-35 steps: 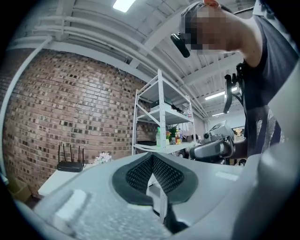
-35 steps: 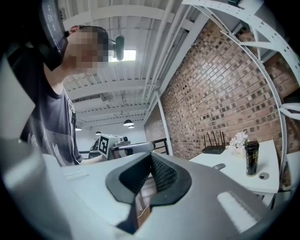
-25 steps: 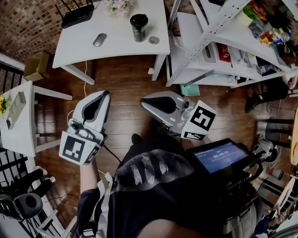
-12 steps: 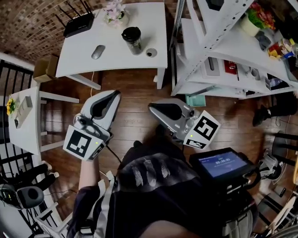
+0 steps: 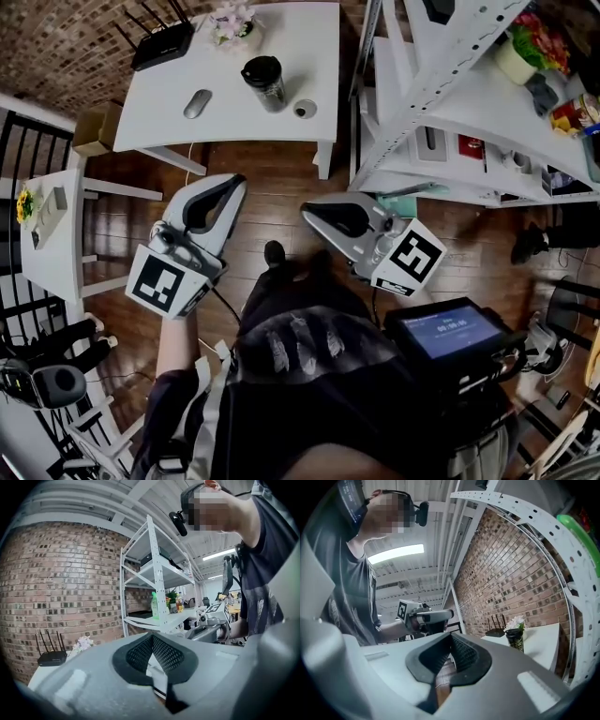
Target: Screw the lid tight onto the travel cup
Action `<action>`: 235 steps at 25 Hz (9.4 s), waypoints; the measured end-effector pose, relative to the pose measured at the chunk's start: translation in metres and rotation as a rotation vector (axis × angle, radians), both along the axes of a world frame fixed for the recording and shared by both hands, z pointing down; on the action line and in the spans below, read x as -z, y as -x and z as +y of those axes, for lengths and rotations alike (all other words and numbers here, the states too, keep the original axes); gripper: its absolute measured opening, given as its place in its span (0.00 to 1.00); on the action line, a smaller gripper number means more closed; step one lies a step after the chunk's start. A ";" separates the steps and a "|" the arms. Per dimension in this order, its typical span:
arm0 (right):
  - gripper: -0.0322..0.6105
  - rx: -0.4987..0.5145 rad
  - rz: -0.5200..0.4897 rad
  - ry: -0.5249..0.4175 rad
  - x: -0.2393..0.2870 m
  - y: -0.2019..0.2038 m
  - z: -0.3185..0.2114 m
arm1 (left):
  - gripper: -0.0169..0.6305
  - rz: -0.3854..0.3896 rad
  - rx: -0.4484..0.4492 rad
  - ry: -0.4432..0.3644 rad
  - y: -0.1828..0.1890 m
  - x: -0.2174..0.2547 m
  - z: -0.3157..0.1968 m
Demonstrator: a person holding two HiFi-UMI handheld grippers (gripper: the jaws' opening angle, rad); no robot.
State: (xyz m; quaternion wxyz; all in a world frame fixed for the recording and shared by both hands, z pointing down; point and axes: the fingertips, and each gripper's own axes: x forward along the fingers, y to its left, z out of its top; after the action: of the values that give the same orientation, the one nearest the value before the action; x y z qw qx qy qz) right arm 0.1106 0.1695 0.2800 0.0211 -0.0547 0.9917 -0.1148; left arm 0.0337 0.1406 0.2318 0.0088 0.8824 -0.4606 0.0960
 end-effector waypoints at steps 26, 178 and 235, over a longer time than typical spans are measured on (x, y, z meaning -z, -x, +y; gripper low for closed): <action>0.06 -0.137 0.163 -0.023 0.021 0.122 -0.049 | 0.03 0.093 -0.163 -0.045 0.129 -0.022 -0.082; 0.63 -0.088 0.619 0.073 -0.253 0.173 -0.286 | 0.65 -0.099 -0.731 0.262 0.076 -0.190 -0.268; 0.63 -0.074 0.621 0.109 -0.262 0.171 -0.287 | 0.64 -0.130 -0.738 0.296 0.076 -0.192 -0.268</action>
State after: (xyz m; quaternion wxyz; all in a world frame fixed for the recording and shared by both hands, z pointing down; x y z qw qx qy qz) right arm -0.0599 -0.1179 0.5415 -0.2813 -0.1241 0.9405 -0.1447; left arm -0.0428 -0.1277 0.4239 0.0717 0.9698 -0.0936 0.2136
